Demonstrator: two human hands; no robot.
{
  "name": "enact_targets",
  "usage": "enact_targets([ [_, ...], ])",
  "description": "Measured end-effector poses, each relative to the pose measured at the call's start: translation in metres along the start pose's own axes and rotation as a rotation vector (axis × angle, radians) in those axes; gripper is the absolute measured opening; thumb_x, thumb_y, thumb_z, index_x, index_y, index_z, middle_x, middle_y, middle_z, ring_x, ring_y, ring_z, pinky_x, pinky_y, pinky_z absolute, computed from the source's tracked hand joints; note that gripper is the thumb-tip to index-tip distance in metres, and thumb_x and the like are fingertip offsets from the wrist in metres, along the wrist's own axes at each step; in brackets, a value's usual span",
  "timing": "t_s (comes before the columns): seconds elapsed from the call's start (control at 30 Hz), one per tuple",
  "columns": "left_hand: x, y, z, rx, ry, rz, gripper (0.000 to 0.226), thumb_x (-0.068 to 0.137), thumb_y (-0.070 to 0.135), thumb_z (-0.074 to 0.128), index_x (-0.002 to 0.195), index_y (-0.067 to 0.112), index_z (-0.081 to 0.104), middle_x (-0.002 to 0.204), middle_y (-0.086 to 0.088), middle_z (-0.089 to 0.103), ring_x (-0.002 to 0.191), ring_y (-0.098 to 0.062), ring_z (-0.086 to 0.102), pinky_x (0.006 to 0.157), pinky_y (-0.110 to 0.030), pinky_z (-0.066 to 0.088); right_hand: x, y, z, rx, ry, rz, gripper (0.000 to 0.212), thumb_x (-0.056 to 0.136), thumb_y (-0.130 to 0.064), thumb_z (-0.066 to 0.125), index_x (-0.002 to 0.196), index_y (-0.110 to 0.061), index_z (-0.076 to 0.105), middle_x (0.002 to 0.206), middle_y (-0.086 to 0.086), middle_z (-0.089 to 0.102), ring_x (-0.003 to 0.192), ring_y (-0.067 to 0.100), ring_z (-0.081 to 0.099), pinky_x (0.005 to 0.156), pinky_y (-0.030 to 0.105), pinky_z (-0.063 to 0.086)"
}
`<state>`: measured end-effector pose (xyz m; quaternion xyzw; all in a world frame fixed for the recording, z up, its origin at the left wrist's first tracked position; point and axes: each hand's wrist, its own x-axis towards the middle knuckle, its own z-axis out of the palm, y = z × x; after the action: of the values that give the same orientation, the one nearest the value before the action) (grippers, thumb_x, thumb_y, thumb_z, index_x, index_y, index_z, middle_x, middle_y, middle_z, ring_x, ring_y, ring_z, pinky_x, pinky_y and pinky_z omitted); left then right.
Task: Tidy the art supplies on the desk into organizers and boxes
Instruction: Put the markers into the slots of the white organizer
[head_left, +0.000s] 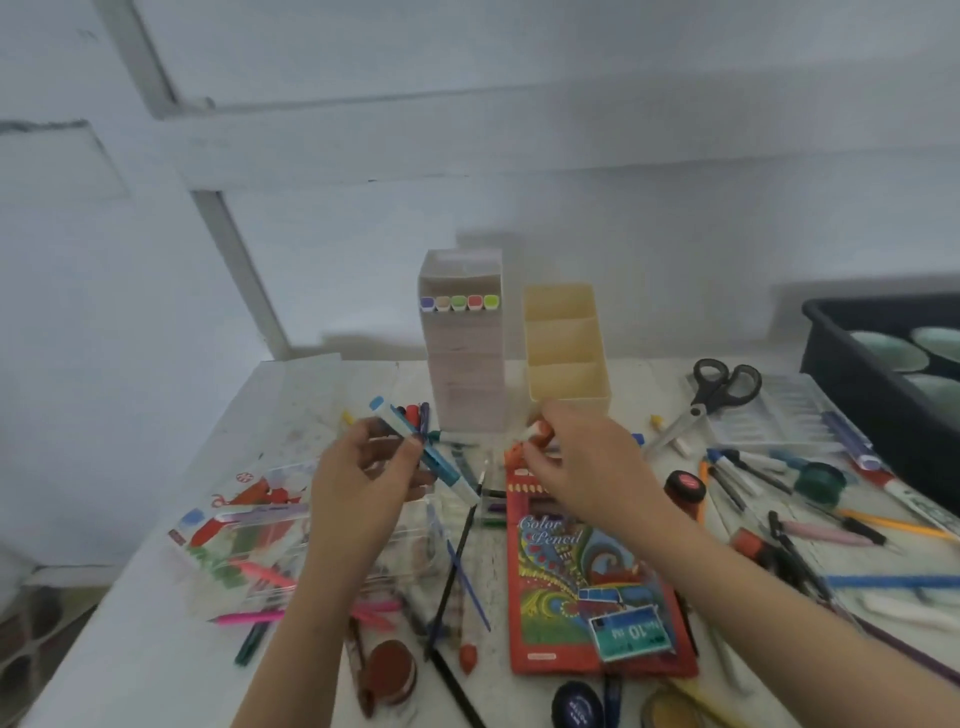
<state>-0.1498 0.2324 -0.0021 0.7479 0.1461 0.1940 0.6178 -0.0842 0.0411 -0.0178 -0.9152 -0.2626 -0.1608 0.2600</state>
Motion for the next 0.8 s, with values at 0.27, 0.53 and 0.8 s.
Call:
enact_targets([
  [0.27, 0.025, 0.021, -0.012, -0.016, 0.074, 0.179, 0.041, 0.086, 0.013, 0.065, 0.119, 0.035, 0.051, 0.082, 0.005, 0.070, 0.063, -0.005, 0.067, 0.052, -0.019, 0.052, 0.050, -0.036, -0.039, 0.423, 0.438, -0.040, 0.011, 0.091, -0.028, 0.060, 0.086, -0.021, 0.054, 0.052, -0.014, 0.050, 0.051, 0.003, 0.050, 0.048, 0.009, 0.036],
  [0.53, 0.043, 0.027, -0.015, -0.080, 0.000, 0.310, 0.057, 0.091, 0.009, 0.057, 0.133, 0.045, 0.041, 0.085, 0.000, 0.066, 0.060, -0.013, 0.067, 0.051, -0.017, 0.051, 0.066, -0.038, -0.034, 0.243, 0.506, -0.160, 0.007, 0.089, -0.013, 0.054, 0.091, -0.011, 0.060, 0.071, -0.023, 0.056, 0.060, 0.005, 0.050, 0.059, 0.013, 0.039],
  [0.8, 0.066, 0.024, -0.004, -0.059, -0.050, 0.458, 0.048, 0.091, 0.007, 0.057, 0.128, 0.036, 0.046, 0.082, 0.000, 0.066, 0.067, -0.009, 0.065, 0.060, -0.015, 0.051, 0.070, -0.030, -0.023, -0.255, 0.252, -0.343, 0.021, 0.086, -0.006, 0.060, 0.106, -0.004, 0.063, 0.094, 0.009, 0.063, 0.079, 0.019, 0.057, 0.056, 0.027, 0.048],
])
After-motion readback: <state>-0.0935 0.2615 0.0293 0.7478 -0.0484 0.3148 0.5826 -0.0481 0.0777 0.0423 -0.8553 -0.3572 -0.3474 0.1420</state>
